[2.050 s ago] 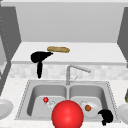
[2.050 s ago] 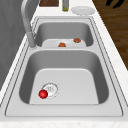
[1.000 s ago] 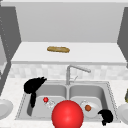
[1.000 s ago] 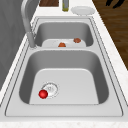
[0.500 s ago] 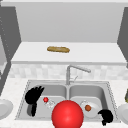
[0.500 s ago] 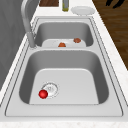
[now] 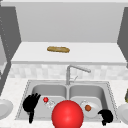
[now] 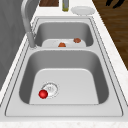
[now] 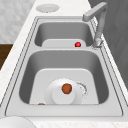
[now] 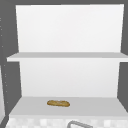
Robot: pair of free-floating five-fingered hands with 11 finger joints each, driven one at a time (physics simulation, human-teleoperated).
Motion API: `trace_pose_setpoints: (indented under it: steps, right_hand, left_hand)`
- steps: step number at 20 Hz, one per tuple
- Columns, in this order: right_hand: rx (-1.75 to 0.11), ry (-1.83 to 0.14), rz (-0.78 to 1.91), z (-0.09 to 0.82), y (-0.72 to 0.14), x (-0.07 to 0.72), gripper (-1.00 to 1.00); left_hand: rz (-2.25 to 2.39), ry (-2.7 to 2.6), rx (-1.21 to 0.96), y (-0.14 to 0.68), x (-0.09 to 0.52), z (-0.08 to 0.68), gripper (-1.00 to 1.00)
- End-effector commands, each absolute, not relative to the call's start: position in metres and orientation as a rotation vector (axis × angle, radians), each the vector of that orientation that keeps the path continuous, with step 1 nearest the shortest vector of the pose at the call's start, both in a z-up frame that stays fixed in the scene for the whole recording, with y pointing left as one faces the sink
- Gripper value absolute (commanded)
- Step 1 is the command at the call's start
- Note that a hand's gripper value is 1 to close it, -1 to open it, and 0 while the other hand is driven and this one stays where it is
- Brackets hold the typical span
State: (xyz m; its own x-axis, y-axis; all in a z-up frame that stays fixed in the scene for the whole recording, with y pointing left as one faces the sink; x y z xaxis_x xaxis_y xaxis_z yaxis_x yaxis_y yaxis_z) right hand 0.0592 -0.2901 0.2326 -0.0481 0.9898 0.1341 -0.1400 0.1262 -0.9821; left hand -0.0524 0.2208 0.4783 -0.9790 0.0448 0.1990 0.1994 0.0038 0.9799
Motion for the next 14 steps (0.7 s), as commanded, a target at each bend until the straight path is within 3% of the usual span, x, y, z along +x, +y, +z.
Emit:
trace_pose_setpoints:
  steps: [1, 8, 14]
  right_hand:
    - [-0.985, -1.208, 1.215, 0.233, -0.29, 0.059, 0.0]
    - [-0.985, -1.208, 1.215, 0.233, -0.29, 0.059, 0.0]
    - [-0.985, -1.208, 1.215, 0.233, -0.29, 0.059, 0.0]
  left_hand:
    - [-2.105, -2.114, -0.197, 0.238, -0.064, 0.459, -1.0]
    - [-2.097, -2.154, -0.288, 0.291, -0.098, 0.427, -1.0]
    - [-2.095, -2.058, -0.201, 0.299, -0.102, 0.388, -1.0]
